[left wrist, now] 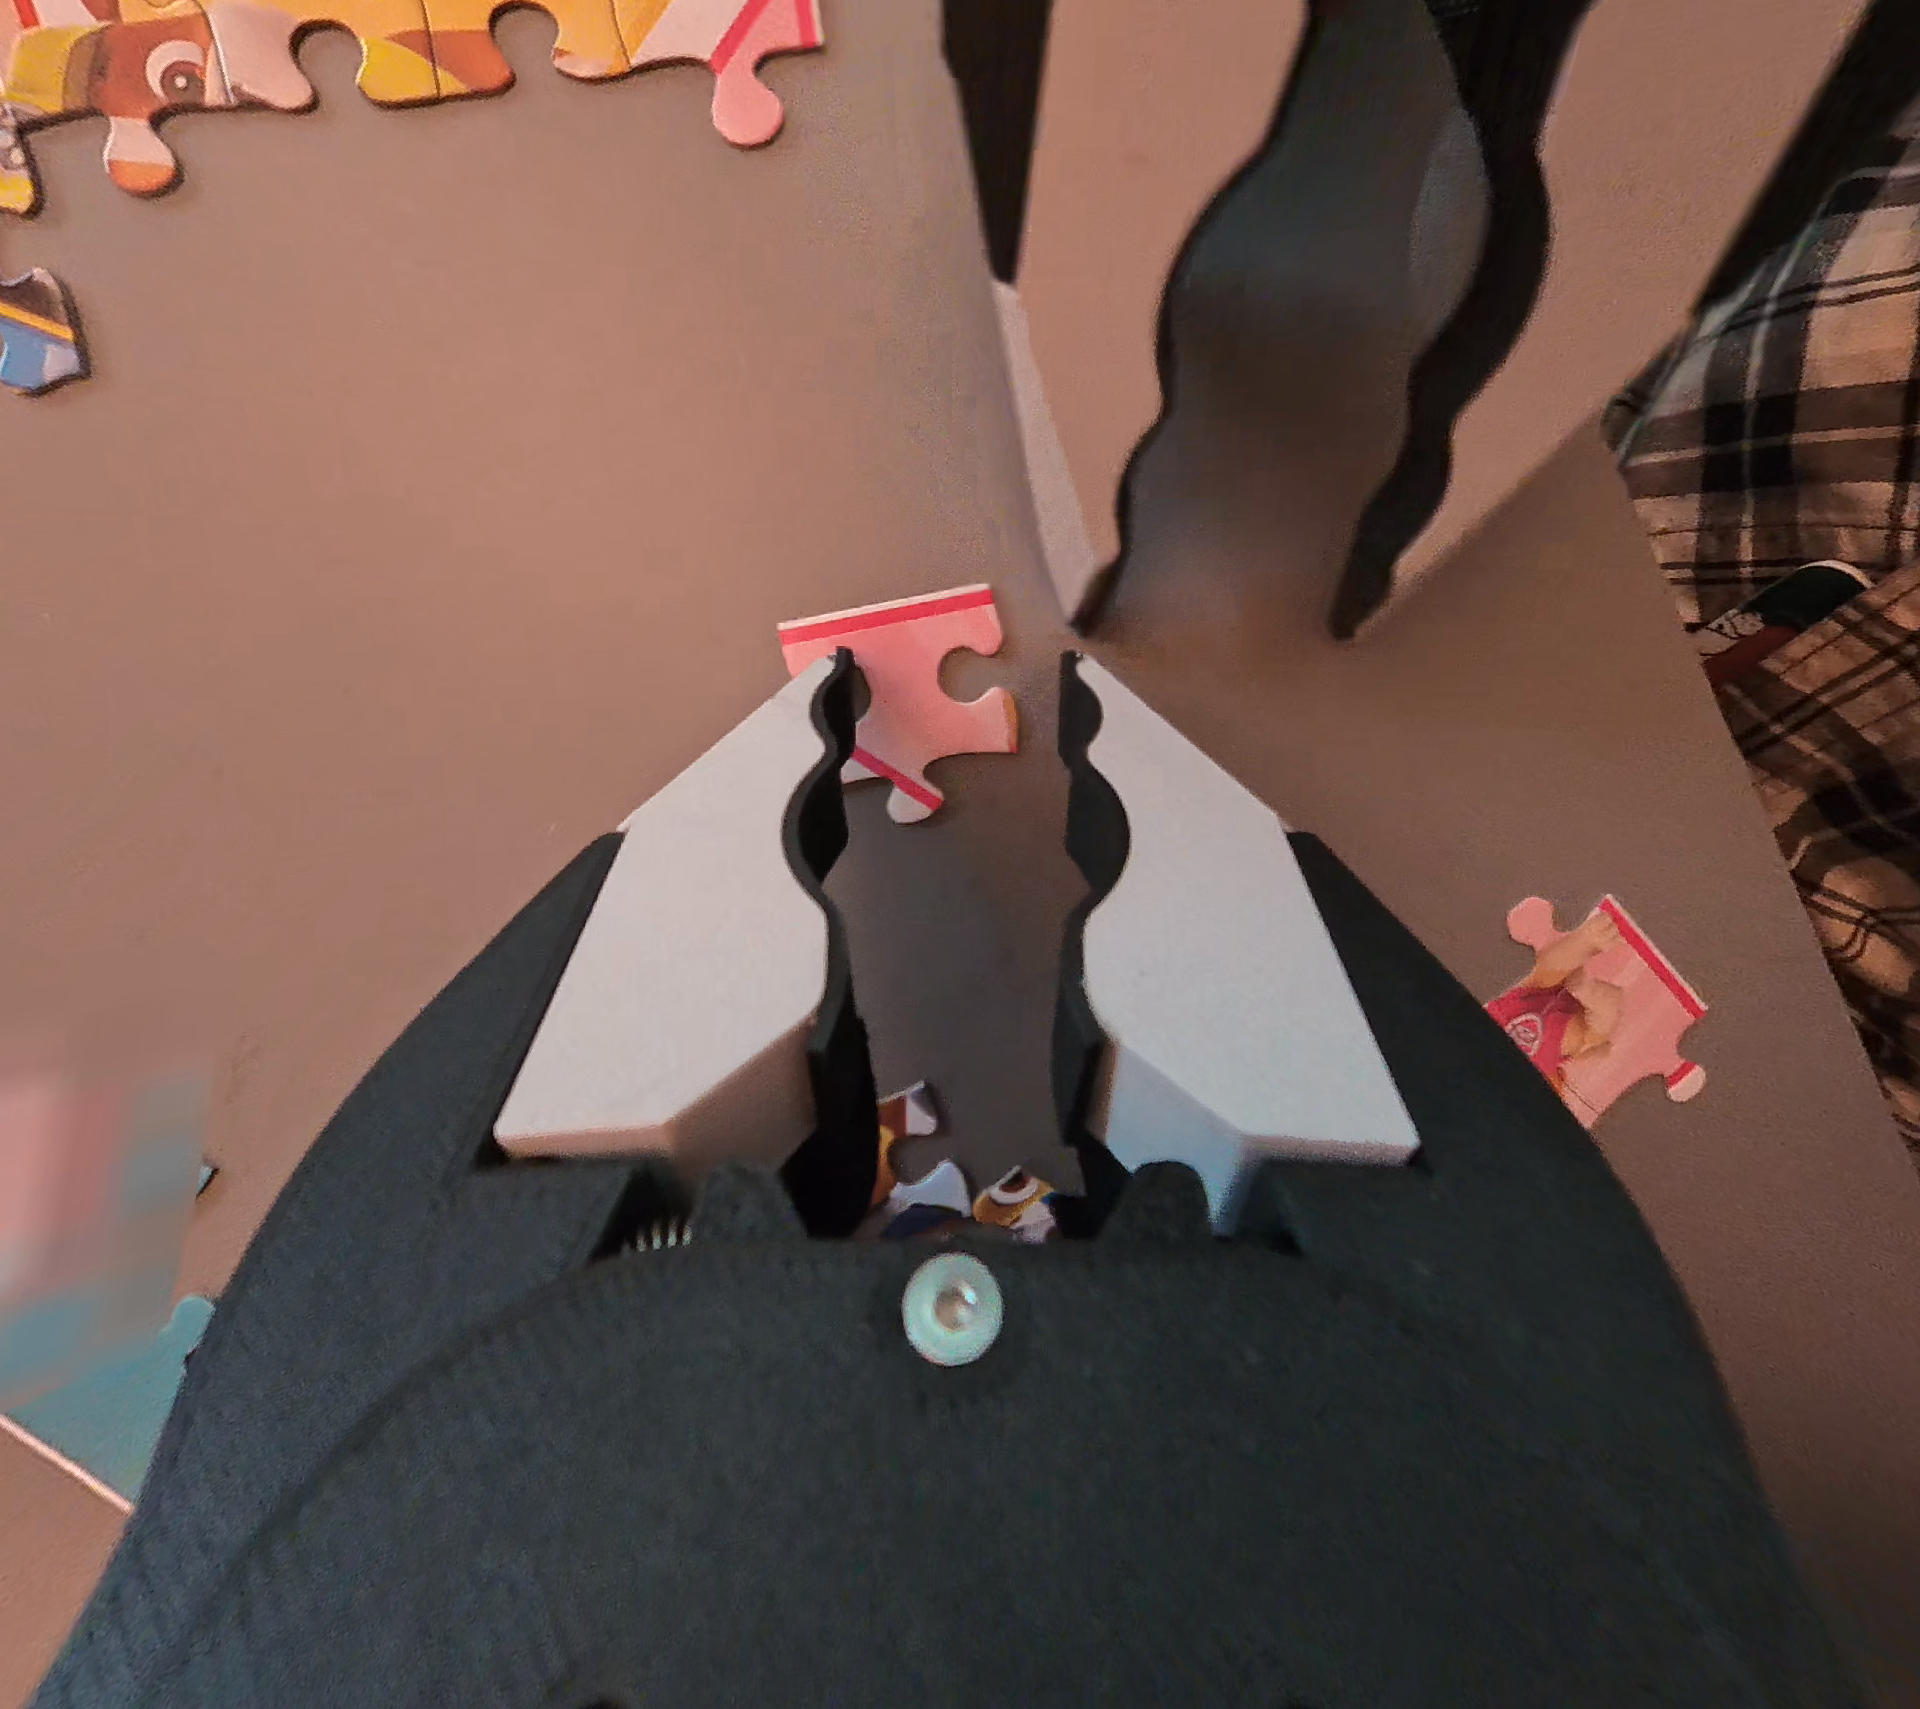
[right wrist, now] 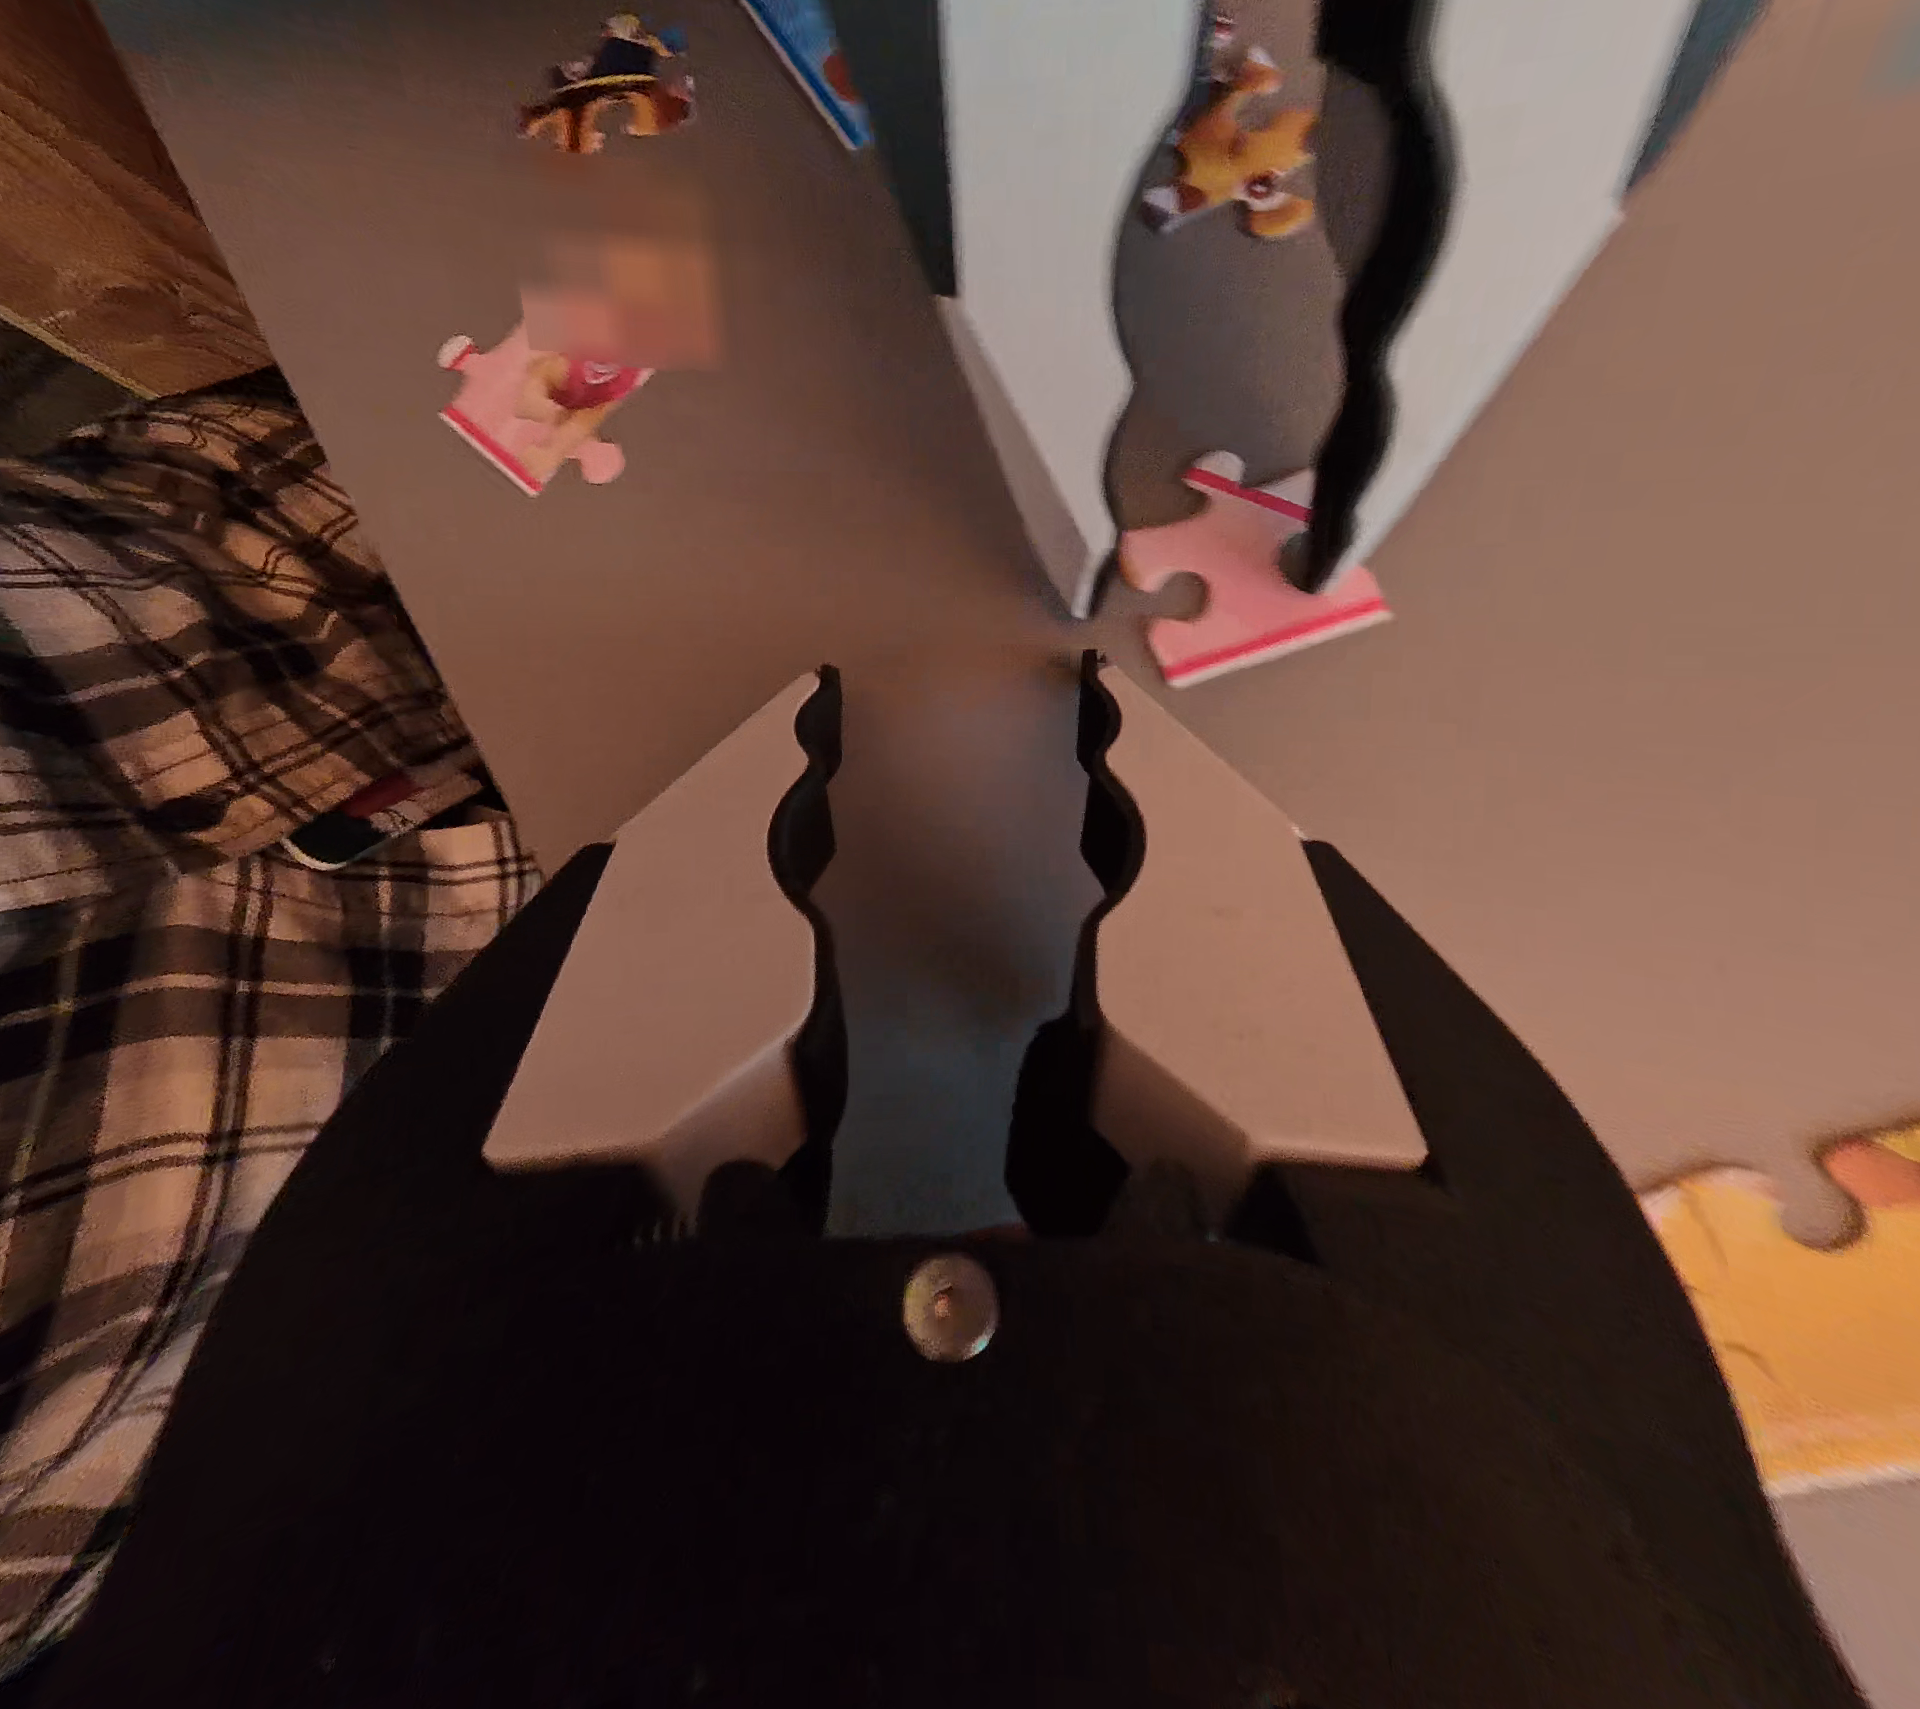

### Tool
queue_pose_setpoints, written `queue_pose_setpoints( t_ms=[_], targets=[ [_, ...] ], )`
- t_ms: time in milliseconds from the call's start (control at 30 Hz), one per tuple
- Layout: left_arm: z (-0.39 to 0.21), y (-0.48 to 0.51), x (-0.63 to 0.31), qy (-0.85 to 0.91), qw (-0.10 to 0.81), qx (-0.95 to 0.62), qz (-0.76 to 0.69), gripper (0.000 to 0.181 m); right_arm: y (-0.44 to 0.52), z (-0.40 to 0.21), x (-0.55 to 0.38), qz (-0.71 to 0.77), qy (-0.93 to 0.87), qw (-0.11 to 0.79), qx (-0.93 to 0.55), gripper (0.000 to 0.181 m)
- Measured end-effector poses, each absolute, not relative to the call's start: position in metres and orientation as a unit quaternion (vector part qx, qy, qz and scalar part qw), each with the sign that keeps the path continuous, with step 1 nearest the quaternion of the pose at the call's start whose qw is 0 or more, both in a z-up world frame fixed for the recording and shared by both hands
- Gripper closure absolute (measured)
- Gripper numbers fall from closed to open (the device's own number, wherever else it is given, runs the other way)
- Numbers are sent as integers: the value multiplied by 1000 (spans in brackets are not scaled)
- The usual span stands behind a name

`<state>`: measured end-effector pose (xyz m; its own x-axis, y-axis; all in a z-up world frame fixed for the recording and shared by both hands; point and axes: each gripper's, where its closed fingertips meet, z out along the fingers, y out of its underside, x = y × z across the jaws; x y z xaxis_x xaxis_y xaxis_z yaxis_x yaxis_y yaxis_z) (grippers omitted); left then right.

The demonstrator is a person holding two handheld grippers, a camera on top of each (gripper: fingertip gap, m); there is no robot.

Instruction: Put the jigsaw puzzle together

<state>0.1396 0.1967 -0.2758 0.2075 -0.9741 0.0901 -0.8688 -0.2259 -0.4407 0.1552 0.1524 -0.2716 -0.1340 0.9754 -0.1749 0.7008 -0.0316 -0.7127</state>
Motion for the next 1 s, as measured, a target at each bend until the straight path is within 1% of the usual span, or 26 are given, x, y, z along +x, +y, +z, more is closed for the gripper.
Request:
queue_pose_setpoints(
  t_ms=[100,200,267,467,633,767,867,967,1000],
  targets=[
    [-276,188,146,613,146,-755,-180,143,135,-269,159,356,-672,203,-617,139],
    [-276,176,155,626,147,-744,-184,144,143,-263,175,329,-667,244,-622,141],
    [-276,167,164,639,147,-730,-193,146,144,-262,187,314,-673,262,-617,133],
    [-277,143,189,687,138,-681,-211,152,120,-272,214,270,-730,291,-556,124],
    [-277,123,204,715,122,-651,-224,155,116,-275,218,201,-764,351,-503,129],
    [-274,122,199,715,132,-656,-200,151,113,-272,218,190,-749,386,-504,136],
    [-271,129,189,676,144,-690,-214,148,111,-276,214,168,-749,395,-505,134],
    [-275,126,186,646,139,-712,-237,149,105,-284,208,152,-759,384,-503,133],
    [-275,124,186,645,142,-713,-236,150,104,-287,207,150,-760,380,-506,130]
  ],
)
